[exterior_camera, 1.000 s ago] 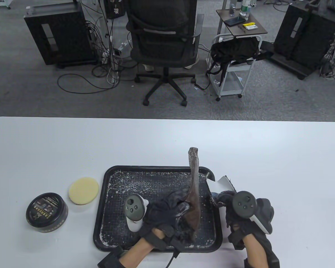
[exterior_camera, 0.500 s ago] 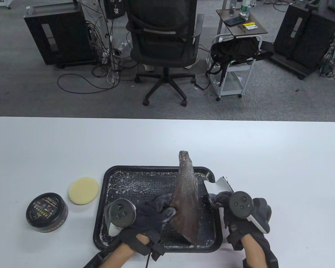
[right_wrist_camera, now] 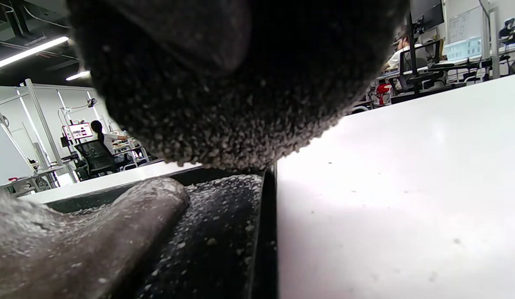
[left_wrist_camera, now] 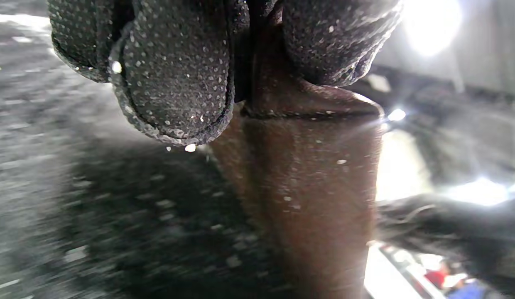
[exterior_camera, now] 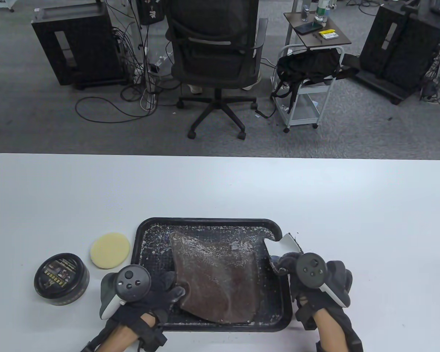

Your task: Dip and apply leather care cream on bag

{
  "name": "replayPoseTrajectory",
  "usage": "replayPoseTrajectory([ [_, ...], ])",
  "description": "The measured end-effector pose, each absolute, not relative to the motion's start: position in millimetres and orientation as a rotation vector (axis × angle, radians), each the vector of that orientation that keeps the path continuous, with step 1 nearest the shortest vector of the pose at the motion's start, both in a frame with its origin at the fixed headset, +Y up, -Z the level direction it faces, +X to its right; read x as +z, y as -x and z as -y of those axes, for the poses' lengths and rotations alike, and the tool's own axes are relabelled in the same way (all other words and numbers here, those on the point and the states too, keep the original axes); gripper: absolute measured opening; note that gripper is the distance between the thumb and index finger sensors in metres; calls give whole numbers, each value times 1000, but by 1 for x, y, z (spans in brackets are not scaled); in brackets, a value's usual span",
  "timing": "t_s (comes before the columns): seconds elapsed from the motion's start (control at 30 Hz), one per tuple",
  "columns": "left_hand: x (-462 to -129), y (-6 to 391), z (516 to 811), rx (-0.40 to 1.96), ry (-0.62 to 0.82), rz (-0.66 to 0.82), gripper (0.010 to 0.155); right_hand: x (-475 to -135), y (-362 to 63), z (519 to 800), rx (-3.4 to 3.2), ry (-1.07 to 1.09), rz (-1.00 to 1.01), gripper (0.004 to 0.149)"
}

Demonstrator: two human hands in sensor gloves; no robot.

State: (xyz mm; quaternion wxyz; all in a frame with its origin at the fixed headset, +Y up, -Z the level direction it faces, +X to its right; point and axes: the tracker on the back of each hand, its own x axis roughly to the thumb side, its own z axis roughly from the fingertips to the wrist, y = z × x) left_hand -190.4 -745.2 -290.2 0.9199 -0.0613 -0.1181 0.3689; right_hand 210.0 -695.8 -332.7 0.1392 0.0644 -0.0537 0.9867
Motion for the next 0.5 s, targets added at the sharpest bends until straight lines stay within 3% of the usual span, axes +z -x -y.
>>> replayPoseTrajectory([
  [0.2, -292, 204, 773, 711, 340, 117, 50, -332, -204, 697, 2866, -209, 146, 43],
  [0.5, -295, 198, 775, 614, 352, 88, 49, -332, -204, 697, 2874, -210, 142, 43],
])
